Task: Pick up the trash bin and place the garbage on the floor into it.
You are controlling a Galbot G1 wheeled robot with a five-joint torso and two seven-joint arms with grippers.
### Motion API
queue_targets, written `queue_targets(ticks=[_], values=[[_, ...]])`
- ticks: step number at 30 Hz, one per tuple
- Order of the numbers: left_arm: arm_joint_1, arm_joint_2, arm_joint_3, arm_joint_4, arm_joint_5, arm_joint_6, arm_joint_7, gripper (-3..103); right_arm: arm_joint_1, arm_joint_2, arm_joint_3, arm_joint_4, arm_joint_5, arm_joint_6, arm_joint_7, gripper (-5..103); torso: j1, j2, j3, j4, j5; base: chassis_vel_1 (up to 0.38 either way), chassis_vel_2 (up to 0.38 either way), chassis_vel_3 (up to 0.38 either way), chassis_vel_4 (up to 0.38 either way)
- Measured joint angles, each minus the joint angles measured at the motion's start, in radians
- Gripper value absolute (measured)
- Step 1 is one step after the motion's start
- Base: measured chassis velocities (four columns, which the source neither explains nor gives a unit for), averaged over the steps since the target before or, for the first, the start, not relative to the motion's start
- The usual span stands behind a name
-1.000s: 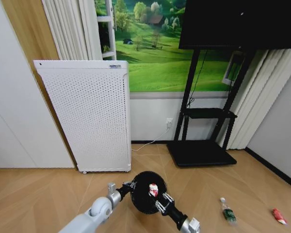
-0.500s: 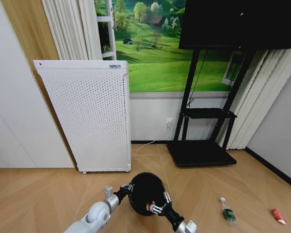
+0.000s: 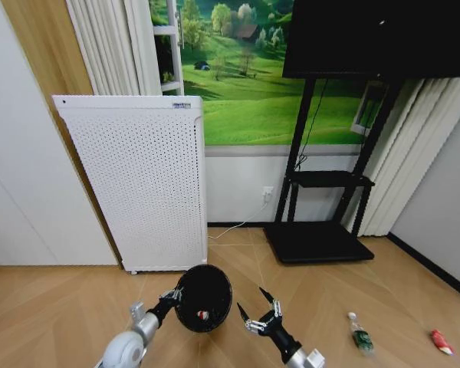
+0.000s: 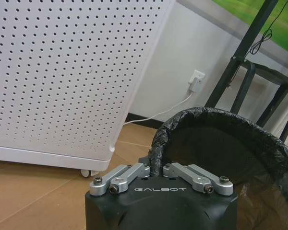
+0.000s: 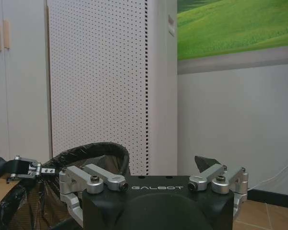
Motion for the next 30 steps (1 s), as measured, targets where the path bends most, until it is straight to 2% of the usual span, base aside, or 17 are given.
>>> queue_targets(ticks=[6,11,30], values=[[0.049,-0.031,-0.061,-0.028,-0.012,-0.010,-0.021,6,0.003,0.008,0.001,-0.013,-0.013,-0.003,0.008,100,0.000,0.000,0.000,0.0004,0.0003,-0.092,-0.092,0.073,0.092],[0.052,-0.049,-0.082,-0.008,-0.024,-0.027,-0.068,6,0.004,0.006,0.002,-0.015,-0.015,-0.003,0.028,100,0.000,0.000,0.000,0.0000,0.0002,-0.173,-0.174,0.178,0.179],[0.095,-0.082,-0.132,-0.047,-0.010,-0.028,-0.077,6,0.014,0.002,-0.003,-0.034,-0.008,-0.003,0.034,100,0.000,0.000,0.000,0.0003,0.0007,-0.058,-0.061,0.057,0.051]])
